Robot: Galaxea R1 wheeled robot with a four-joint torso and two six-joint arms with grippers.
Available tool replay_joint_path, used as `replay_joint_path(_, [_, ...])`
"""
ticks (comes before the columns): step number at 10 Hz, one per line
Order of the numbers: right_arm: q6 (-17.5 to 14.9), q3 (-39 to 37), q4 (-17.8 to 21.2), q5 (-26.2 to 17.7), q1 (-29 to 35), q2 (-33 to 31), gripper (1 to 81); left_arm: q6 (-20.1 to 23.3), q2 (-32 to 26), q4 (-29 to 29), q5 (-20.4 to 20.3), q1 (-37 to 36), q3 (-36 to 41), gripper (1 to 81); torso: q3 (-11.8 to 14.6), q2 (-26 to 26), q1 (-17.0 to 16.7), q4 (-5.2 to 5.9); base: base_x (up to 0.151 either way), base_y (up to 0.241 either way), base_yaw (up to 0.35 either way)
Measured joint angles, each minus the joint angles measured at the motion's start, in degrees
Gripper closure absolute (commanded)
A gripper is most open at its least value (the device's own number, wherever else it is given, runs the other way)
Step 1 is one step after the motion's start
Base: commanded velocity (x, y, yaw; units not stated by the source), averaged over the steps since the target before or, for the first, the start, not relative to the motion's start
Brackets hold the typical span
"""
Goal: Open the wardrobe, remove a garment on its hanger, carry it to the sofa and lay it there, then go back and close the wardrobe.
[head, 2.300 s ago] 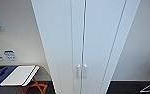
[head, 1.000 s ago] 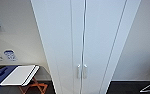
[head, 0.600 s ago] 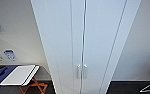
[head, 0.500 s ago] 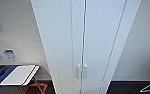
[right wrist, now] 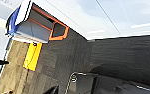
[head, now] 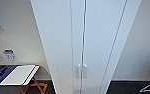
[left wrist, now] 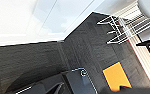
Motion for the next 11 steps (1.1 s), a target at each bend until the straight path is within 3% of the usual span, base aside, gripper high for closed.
replay_joint_path(11, [1.1, 4.0, 0.1, -1.4, 12.6, -1.3, 1.0, -0.2, -5.3, 0.3, 1.3, -13.7, 6.3, 1.0, -0.1, 0.1, 0.1, 0.00, 0.000, 0.000, 0.000])
